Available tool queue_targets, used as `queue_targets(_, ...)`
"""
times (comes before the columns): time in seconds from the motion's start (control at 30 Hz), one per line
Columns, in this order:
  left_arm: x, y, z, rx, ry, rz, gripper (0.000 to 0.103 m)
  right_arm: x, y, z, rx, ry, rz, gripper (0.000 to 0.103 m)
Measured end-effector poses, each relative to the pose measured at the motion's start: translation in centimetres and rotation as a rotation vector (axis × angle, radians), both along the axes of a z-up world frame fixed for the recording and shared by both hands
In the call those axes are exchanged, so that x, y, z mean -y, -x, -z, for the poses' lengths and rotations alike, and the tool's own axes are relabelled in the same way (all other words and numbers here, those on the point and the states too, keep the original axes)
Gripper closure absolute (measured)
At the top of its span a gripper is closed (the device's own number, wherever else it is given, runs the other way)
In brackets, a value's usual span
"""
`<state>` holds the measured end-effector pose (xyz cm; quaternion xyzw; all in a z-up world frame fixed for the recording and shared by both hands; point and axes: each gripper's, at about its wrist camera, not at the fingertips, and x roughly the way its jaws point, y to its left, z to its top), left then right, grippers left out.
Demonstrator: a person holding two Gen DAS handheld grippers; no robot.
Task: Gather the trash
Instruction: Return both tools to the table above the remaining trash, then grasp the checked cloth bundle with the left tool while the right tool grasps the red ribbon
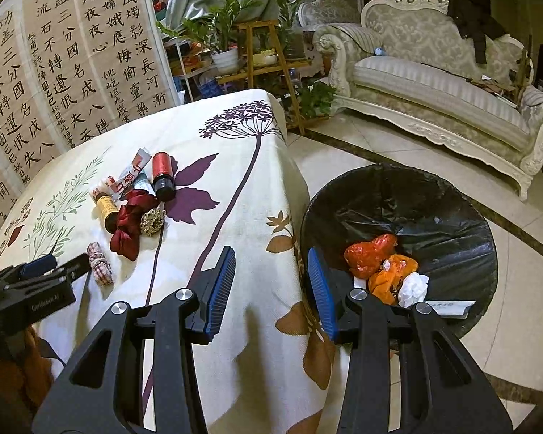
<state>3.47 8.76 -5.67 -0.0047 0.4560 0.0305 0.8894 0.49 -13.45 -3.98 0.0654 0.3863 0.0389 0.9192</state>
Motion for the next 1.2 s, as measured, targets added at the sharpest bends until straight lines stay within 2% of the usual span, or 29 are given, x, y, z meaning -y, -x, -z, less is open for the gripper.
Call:
queue_targets(0.13,0.0,-0.8,-0.1,0.001,0.001,-0.01,0.028,0.0,-0.1,0.2,-0.004,-0.001,0.0,0.062)
queue_targets(0.4,-0.2,0.4,-1.4,0.032,0.025,-0.034,0.028,0.4,0.1,0.3,0.001,-0.018,0.002,0.062)
queue_targets(0.57,1.3,0.5,-2.0,0.048,0.052,-0.004,0.028,0.7,0.4,0.3,0.008,-0.027,0.003,0.062)
queue_targets(0.73,3.3,-0.2,-1.0,0.017,0.048,0.053,0.028,1.2,0.7,0.2,0.009,-0.036,0.014,0.062)
queue_targets(0.83,3.7,-0.3,-0.4,0.009,0.039,0.073,0.039,1.2,0.8,0.1,0.011,-0.04,0.014,0.062)
queue_targets(0.87,3.7,-0.1,-0.5,0.012,0.047,0.084,0.047,1.2,0.8,0.0,0.013,-0.04,0.012,0.062)
queue_targets(0.9,4.0,0.1,-0.5,0.014,0.048,0.091,0.049,1.1,0.9,0.0,0.014,-0.039,0.01,0.062)
queue_targets(0.97,4.1,0.2,-0.6,0.017,0.048,0.106,0.065,0.9,0.8,-0.1,0.015,-0.039,0.004,0.062)
queue_targets(1.0,4.0,0.3,-0.6,0.016,0.05,0.114,0.069,0.8,0.8,-0.1,0.016,-0.038,0.001,0.062)
queue_targets(1.03,4.0,0.3,-0.7,0.019,0.051,0.123,0.08,0.6,0.8,-0.1,0.016,-0.036,-0.002,0.062)
queue_targets(1.2,3.3,0.8,-0.8,0.027,0.084,0.139,0.082,-0.8,0.5,-0.3,0.014,-0.031,-0.034,0.062)
